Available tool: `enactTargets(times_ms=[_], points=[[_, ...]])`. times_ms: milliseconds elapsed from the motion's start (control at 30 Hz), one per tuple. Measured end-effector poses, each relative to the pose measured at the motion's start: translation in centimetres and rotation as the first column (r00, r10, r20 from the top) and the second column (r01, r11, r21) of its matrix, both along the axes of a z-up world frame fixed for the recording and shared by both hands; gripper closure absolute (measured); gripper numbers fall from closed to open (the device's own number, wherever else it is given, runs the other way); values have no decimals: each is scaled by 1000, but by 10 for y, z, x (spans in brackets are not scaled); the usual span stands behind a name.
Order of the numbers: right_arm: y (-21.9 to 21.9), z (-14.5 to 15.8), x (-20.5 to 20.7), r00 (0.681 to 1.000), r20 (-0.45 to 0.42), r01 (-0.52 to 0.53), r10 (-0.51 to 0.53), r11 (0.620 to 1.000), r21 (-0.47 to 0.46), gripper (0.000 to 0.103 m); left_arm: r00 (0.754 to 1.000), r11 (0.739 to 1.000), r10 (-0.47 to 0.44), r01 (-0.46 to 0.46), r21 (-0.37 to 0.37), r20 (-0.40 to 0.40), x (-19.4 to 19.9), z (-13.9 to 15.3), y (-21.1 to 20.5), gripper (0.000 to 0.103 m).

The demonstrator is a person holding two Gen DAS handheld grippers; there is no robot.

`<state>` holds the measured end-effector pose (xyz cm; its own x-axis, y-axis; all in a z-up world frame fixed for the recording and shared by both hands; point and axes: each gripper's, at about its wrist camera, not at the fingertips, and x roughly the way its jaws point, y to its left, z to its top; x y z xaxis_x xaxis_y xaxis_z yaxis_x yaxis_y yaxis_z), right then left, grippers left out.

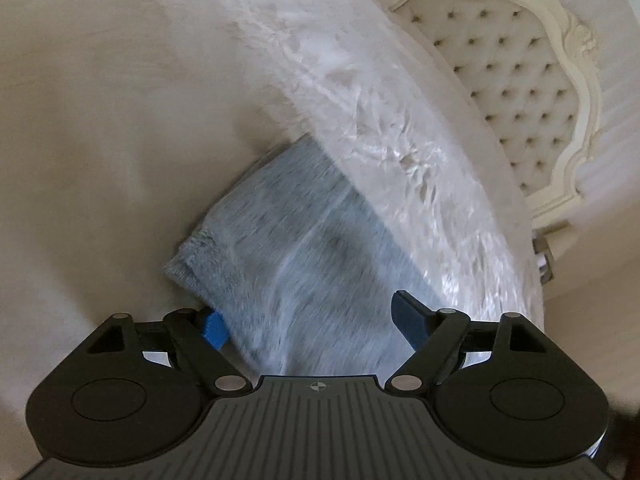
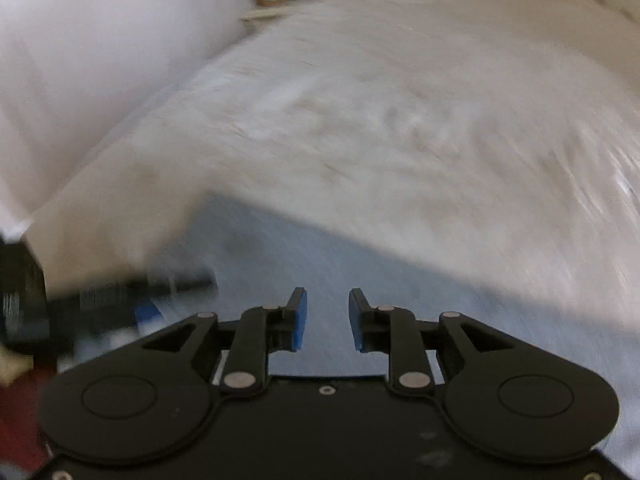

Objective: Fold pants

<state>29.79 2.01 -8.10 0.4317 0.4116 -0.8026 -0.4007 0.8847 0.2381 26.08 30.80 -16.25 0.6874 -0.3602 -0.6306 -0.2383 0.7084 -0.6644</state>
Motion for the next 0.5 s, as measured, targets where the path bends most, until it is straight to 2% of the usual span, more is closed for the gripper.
enactTargets(times_ms=[33,100,133,167,233,267,367,500], points=[[-13,-5,-10,999,-19,33,-33,999,-17,77,1000,1000,3,-3,4,6,3,0,-2,22],[-31,-15,-24,995,-60,79,-82,995,-56,87,1000,1000,3,-3,7,9,7,-2,-4,22],[-40,-20,-30,992,-76,97,-103,993,-73,98,1000,1000,3,-3,11,6,6,-2,-4,25],[-46,-24,-34,989,-85,112,-119,990,-86,98,1000,1000,12,-12,17,5,4,-2,-3,30],[-54,-31,-38,983,-101,148,-156,985,-86,98,999,998,24,-22,54,-33,-1,-1,0,85],[-56,-33,-37,979,-106,164,-172,983,-76,98,998,998,20,-16,68,-55,-1,-1,1,89],[-51,-40,-23,975,-122,183,-187,982,-47,98,999,997,17,-13,79,-44,-6,3,3,89],[-47,-62,7,962,-180,194,-204,978,-73,99,1000,984,-9,11,177,-12,-10,21,-10,91]])
